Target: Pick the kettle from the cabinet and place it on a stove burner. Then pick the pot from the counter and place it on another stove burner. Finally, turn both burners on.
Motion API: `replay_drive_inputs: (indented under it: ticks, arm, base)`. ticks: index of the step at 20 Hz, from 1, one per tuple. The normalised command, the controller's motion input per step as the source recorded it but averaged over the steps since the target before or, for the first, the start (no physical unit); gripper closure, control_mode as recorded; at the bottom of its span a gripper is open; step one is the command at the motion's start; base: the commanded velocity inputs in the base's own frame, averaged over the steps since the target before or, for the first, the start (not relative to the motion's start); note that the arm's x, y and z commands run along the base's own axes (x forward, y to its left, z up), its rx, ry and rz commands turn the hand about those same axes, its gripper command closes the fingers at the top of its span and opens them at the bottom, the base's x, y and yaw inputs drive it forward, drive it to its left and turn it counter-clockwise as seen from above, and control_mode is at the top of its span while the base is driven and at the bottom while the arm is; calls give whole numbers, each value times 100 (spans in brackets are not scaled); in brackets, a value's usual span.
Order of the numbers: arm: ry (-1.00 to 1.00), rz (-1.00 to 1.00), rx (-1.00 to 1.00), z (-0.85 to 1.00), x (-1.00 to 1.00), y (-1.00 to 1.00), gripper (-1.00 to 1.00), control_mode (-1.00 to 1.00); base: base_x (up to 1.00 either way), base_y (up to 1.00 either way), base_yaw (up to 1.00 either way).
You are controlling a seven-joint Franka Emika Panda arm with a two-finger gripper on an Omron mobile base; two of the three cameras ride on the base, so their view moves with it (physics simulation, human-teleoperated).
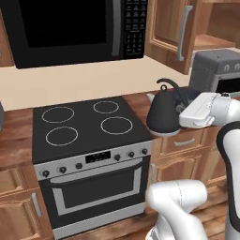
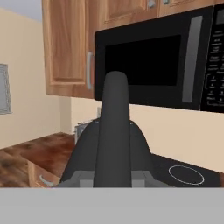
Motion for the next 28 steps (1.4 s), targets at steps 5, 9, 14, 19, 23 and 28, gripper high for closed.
replay_drive_inputs:
  ticks: [5, 9, 14, 19, 23, 28]
  arm:
    - [0, 0, 0, 0, 0, 0, 100, 100]
    - [0, 0, 0, 0, 0, 0, 100, 100]
    - [0, 0, 0, 0, 0, 0, 100, 100]
    - [0, 0, 0, 0, 0, 0, 100, 100]
    - [0, 0, 0, 0, 0, 0, 100, 100]
    - [0, 0, 0, 0, 0, 0, 100, 100]
  base:
    - [30, 47, -13]
    - [33, 38, -12]
    - [33, 39, -13]
    - [29, 42, -12]
    - [32, 34, -5]
    - [43, 13, 0]
